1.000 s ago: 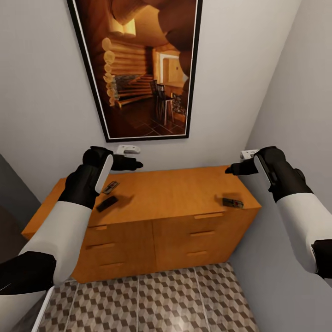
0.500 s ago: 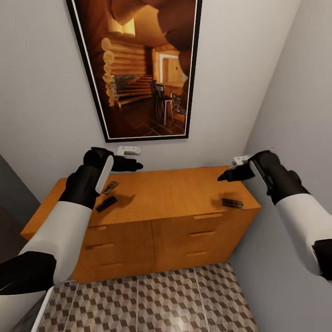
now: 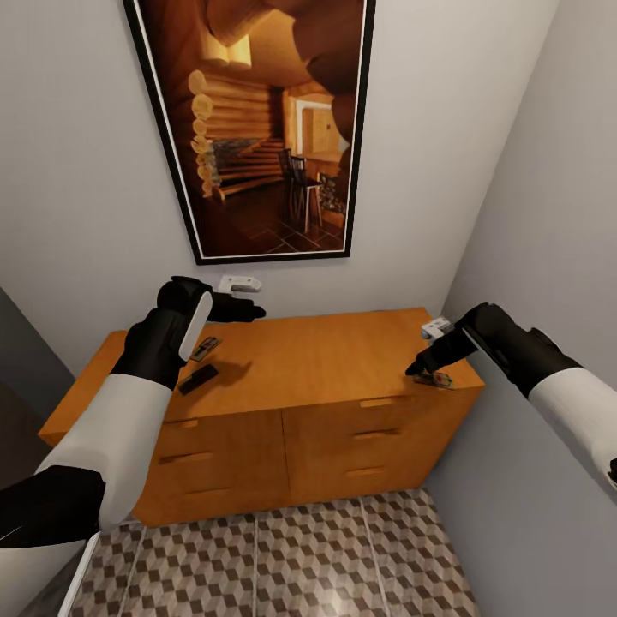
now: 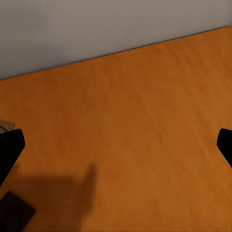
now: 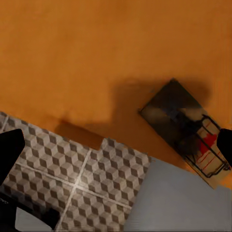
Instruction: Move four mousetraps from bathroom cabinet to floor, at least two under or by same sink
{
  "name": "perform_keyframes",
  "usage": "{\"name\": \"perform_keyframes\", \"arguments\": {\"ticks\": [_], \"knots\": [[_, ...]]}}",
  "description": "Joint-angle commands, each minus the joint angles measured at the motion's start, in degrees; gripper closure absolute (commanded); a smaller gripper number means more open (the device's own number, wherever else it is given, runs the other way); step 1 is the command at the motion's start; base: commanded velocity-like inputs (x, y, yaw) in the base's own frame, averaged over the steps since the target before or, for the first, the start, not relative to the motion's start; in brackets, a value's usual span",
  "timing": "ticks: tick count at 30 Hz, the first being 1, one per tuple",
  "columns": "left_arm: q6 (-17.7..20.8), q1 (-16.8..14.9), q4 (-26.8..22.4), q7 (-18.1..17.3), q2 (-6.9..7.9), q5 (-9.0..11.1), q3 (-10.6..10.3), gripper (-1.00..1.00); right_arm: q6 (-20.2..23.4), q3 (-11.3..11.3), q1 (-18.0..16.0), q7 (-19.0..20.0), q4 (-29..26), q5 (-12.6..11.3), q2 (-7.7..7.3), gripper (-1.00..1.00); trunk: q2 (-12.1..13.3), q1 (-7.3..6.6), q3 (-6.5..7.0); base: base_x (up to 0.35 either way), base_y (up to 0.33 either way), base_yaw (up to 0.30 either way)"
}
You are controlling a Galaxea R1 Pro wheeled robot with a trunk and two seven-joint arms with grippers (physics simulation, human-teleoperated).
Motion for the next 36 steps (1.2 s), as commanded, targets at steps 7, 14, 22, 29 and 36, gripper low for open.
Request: {"name": "perform_keyframes", "arguments": {"ticks": [7,14,22,29,36], "knots": [[0.25,0.01,0.04,0.26,-0.03,0.55,-0.03,-1.00,-0.70,1.44,-0.08,0.77,3.50,0.44,-1.60,-1.00,-0.08,0.02,-0.09,0.000,0.000,0.000],[0.25,0.02,0.05,0.26,-0.08,0.45,-0.05,-1.00,-0.75,1.13,-0.08,0.98,3.77,0.36,-3.27,-1.00,-0.08,0.02,-0.09,0.000,-0.108,0.000],[0.25,0.05,0.00,0.26,-0.24,0.43,-0.05,-1.00,-0.74,0.76,-0.08,1.15,3.81,0.12,-3.85,-1.00,-0.08,0.02,-0.09,0.000,-0.070,0.000],[0.25,0.03,0.01,0.26,-0.35,0.43,-0.05,-1.00,-0.75,0.65,-0.08,1.15,3.82,0.05,-3.73,-1.00,-0.08,0.02,-0.09,0.000,-0.009,0.000],[0.25,0.02,0.01,0.26,-0.37,0.43,-0.05,-1.00,-1.11,0.57,-0.08,1.12,3.76,-0.24,-3.25,-1.00,-0.08,0.02,-0.09,0.000,-0.002,0.000]]}}
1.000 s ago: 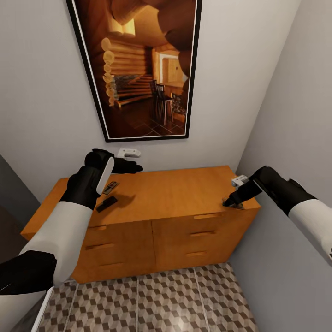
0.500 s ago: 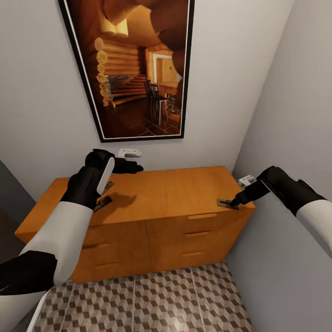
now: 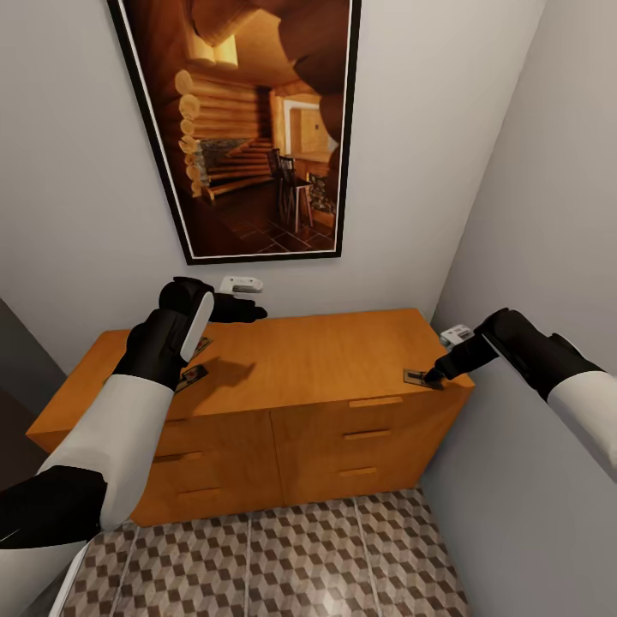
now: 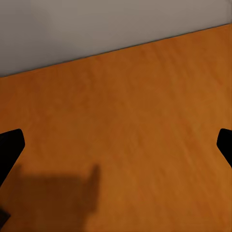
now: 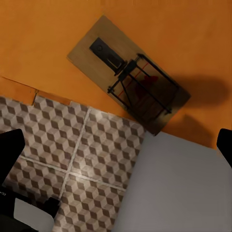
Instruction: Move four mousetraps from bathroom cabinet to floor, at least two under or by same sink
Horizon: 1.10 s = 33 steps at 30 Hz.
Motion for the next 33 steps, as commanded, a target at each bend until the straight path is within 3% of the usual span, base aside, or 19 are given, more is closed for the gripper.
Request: {"name": "perform_keyframes", "arguments": {"ticks": [1,9,13,16,33], "knots": [[0.25,-0.06,-0.02,0.27,0.00,0.46,-0.02,-1.00,-0.04,0.27,-0.08,0.16,-0.12,-0.07,-0.03,-1.00,-0.08,0.02,-0.09,0.000,0.000,0.000],[0.25,0.00,-0.03,0.27,-0.05,0.46,-0.08,-1.00,-3.99,-2.03,-0.08,0.21,-0.11,-0.49,1.10,-1.00,-0.08,0.02,-0.09,0.000,0.000,0.000],[0.25,0.01,-0.02,0.27,-0.06,0.46,-0.10,-1.00,-4.68,-3.51,-0.08,0.18,-0.04,-0.51,2.78,-1.00,-0.08,0.02,-0.09,0.000,0.000,0.000],[0.25,0.00,-0.02,0.27,-0.06,0.46,-0.12,-1.00,-4.80,-4.37,-0.08,0.13,-0.03,-0.46,3.24,-1.00,-0.08,0.02,-0.09,0.000,0.000,0.000],[0.25,0.01,0.25,0.27,-0.07,0.63,-0.19,-1.00,-5.37,-4.91,-0.08,-0.34,0.34,-0.03,2.71,-1.00,-0.08,0.02,-0.09,0.046,-0.015,0.000]]}}
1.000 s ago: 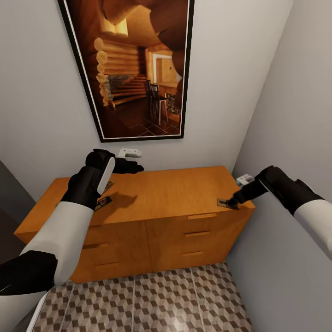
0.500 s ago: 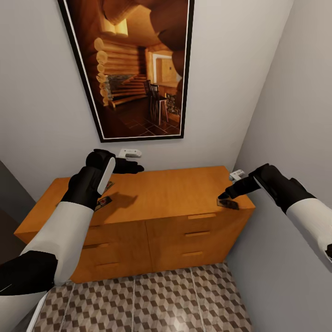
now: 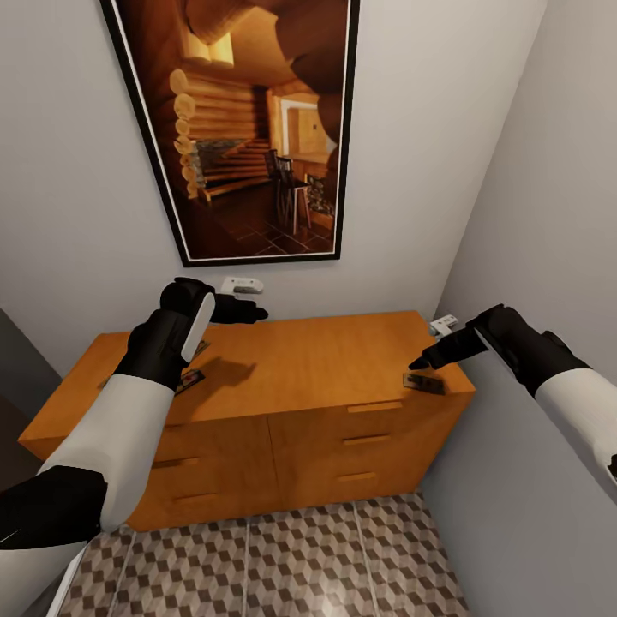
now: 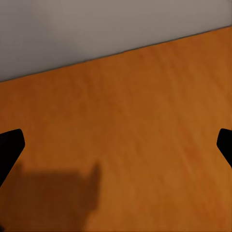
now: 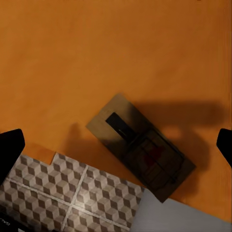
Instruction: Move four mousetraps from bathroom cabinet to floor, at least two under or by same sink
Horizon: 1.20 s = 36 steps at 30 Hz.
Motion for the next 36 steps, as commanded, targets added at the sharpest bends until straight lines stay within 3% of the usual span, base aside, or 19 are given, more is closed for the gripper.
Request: {"name": "perform_keyframes", "arguments": {"ticks": [1,7,17,28,36], "knots": [[0.25,-0.05,0.07,0.27,0.00,0.47,-0.02,-1.00,0.03,0.28,-0.07,0.14,-0.06,-0.02,-0.12,-1.00,-0.08,0.02,-0.09,0.014,-0.006,0.000],[0.25,-0.04,0.97,0.27,0.00,0.47,-0.02,-1.00,-2.57,0.55,-0.07,0.17,1.68,0.93,-0.20,-1.00,-0.08,0.02,-0.09,0.007,-0.003,0.000],[0.25,-0.04,2.68,0.27,0.00,0.47,-0.02,-1.00,-11.83,0.94,-0.07,1.02,10.29,3.90,-0.22,-1.00,-0.08,0.02,-0.09,0.000,0.000,0.000],[0.20,-0.04,2.91,0.27,0.00,0.47,-0.02,-1.00,-14.44,0.86,-0.07,1.35,12.71,6.68,-0.11,-1.00,-0.08,0.02,-0.09,0.000,0.000,0.000],[0.20,-0.04,2.96,0.27,0.00,0.47,-0.02,-1.00,-14.68,0.50,-0.07,1.40,12.97,6.94,0.07,-1.00,-0.08,0.02,-0.09,0.000,0.000,0.000]]}}
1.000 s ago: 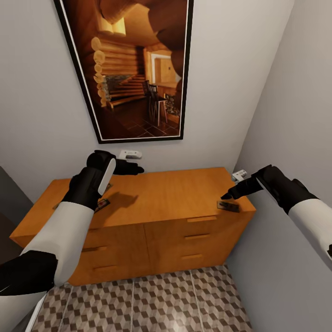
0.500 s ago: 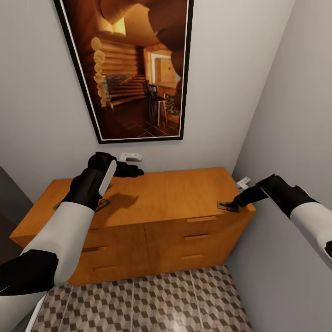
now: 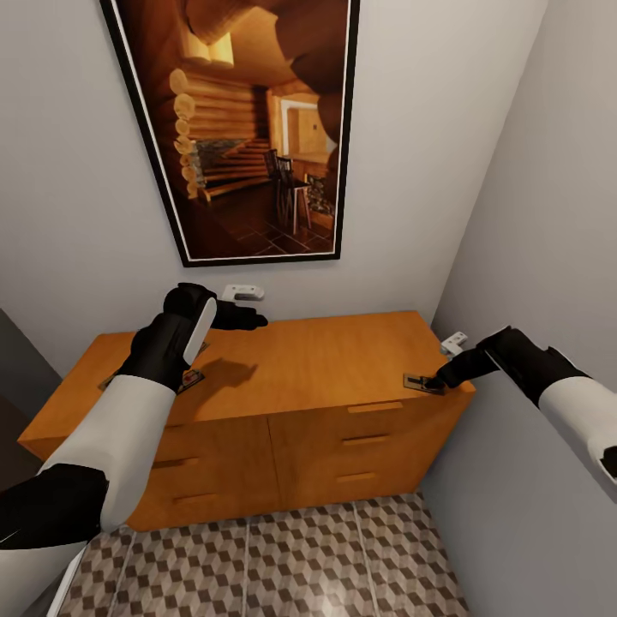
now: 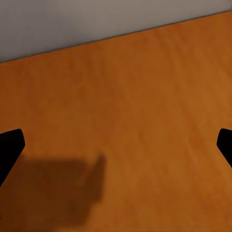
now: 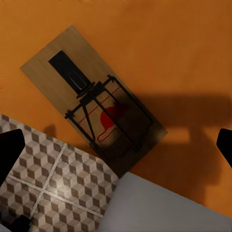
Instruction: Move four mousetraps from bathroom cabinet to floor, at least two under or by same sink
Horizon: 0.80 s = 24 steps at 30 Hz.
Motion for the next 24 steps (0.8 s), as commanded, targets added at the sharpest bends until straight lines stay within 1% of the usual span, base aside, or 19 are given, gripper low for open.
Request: {"name": "perform_keyframes", "arguments": {"ticks": [1,16,24], "knots": [[0.25,-0.06,-0.02,0.28,0.00,0.48,-0.04,-1.00,0.08,-0.01,-0.03,0.42,-0.12,0.57,-0.02,-1.00,-0.07,0.02,-0.09,0.000,0.000,0.000],[0.25,-0.05,0.23,0.28,0.00,0.48,-0.04,-1.00,0.26,-0.24,-0.03,0.41,-0.09,0.22,0.59,-1.00,-0.07,0.02,-0.09,0.010,0.000,0.000],[0.25,-0.05,1.09,0.28,0.00,0.42,-0.03,-1.00,0.24,-0.30,-0.03,0.43,-0.09,0.22,0.54,-1.00,-0.07,0.02,-0.09,0.010,0.000,0.000]]}}
